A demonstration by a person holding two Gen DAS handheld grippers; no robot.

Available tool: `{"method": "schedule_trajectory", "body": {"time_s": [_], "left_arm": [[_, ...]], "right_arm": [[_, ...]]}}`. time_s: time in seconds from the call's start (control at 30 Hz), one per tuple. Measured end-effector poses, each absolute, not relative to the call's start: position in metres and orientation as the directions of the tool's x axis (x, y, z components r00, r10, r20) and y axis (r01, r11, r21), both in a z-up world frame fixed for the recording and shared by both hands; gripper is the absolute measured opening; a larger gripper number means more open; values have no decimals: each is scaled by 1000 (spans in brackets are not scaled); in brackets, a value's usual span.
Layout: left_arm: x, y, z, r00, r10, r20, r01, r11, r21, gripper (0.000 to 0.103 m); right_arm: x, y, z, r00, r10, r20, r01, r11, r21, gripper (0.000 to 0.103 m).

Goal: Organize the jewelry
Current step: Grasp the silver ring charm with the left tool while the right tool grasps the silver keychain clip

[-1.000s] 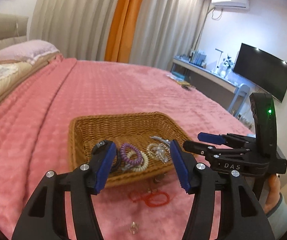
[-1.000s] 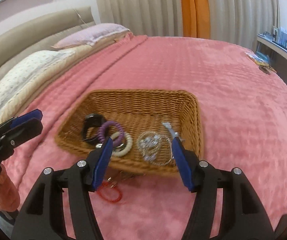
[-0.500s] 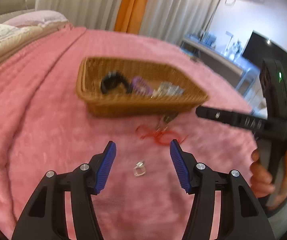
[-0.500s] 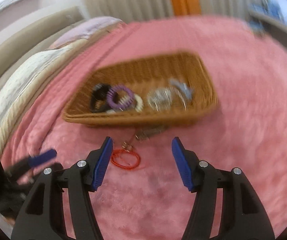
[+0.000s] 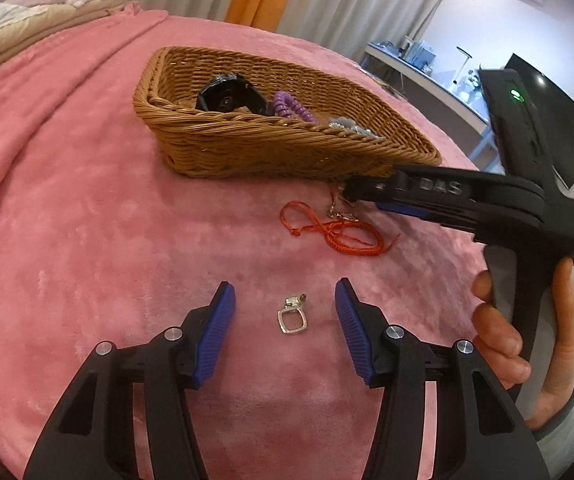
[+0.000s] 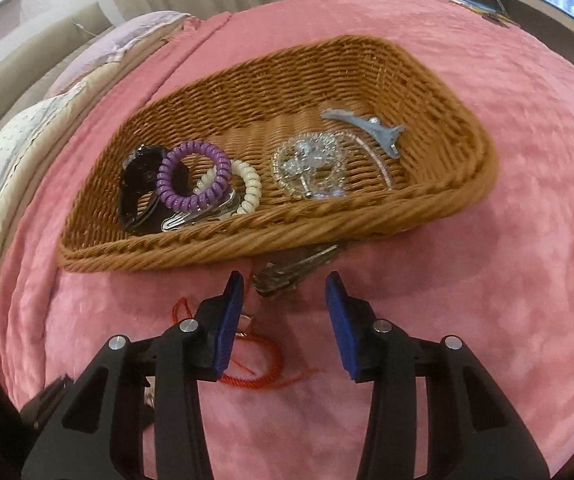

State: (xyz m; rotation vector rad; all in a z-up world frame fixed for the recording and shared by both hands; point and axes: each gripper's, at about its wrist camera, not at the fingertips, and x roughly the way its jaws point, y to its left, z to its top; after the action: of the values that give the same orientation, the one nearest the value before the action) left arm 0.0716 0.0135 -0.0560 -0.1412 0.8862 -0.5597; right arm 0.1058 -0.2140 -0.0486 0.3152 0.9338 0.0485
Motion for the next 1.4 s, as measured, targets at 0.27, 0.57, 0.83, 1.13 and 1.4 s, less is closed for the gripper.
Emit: {"method": "schedule_trajectory", "body": {"time_s": [0.27, 0.57, 0.83, 1.13, 1.4], "left_arm": [[71, 12, -57, 488, -526, -697, 410, 843, -348, 50], [70, 6, -57, 484, -515, -707, 421, 846, -328, 50], [71, 3, -57, 486, -507, -712, 427, 848, -313, 50], [71, 4, -57, 485, -509, -711, 425, 848, -317, 50], [71, 4, -57, 484, -509, -712, 426, 848, -316, 50]], "right_arm": [[117, -199, -54, 606, 61, -793, 148, 971, 187, 38], [83, -233, -55, 609, 85, -788, 137, 968, 210, 18], [64, -241, -48, 622, 165, -765, 62, 964, 259, 19], [110, -216, -50, 606, 72, -792, 171, 961, 219, 52], [106, -219, -57, 607, -3, -795, 228, 958, 171, 34]]}}
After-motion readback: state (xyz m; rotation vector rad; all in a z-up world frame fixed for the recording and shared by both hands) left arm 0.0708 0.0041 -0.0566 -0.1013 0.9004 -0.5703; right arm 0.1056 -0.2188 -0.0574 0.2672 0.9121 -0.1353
